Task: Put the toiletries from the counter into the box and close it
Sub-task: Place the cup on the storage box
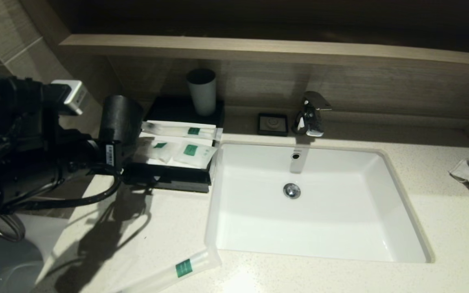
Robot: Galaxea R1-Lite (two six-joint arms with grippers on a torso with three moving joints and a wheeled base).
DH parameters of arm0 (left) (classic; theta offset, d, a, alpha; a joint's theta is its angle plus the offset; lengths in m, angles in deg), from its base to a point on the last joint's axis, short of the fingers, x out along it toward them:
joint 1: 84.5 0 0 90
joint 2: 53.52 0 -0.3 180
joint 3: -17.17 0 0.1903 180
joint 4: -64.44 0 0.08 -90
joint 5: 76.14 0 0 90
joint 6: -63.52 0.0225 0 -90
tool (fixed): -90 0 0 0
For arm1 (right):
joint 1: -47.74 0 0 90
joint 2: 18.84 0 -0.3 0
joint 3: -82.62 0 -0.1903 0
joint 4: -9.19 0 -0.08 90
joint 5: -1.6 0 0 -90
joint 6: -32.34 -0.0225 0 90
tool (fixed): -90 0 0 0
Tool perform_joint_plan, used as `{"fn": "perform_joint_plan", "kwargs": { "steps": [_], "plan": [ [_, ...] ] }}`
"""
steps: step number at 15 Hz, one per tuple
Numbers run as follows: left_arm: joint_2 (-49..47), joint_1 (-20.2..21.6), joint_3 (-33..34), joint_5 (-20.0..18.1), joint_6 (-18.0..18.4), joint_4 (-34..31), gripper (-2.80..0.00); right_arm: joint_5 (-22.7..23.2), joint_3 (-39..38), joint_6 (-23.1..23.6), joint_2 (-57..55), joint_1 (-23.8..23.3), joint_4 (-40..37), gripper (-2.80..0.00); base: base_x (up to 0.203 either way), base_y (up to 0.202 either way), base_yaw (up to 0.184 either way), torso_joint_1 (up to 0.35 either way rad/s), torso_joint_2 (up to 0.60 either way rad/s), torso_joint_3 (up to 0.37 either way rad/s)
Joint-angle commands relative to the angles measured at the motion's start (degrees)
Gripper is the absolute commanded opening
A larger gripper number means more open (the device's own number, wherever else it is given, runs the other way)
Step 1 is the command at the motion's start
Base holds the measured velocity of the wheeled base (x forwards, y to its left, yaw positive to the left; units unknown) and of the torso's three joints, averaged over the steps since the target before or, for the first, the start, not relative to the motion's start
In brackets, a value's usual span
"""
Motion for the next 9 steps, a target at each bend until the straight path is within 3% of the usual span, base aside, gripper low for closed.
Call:
{"fn": "perform_joint_plan", "kwargs": {
  "steps": [1,5,9],
  "plan": [
    [-0.2,0.0,2.5,-0.5,-0.9,5.6,-2.80,0.0,0.0,0.0,0.0,0.0,0.0,-2.80,0.000,0.000,0.000,0.000,0.00,0.000],
    [-6.1,0.0,7.8,-0.5,-1.1,24.6,-2.80,0.0,0.0,0.0,0.0,0.0,0.0,-2.80,0.000,0.000,0.000,0.000,0.00,0.000],
    [-10.0,-0.1,9.0,-0.4,-0.6,30.9,-2.80,0.0,0.0,0.0,0.0,0.0,0.0,-2.80,0.000,0.000,0.000,0.000,0.00,0.000]
  ]
}}
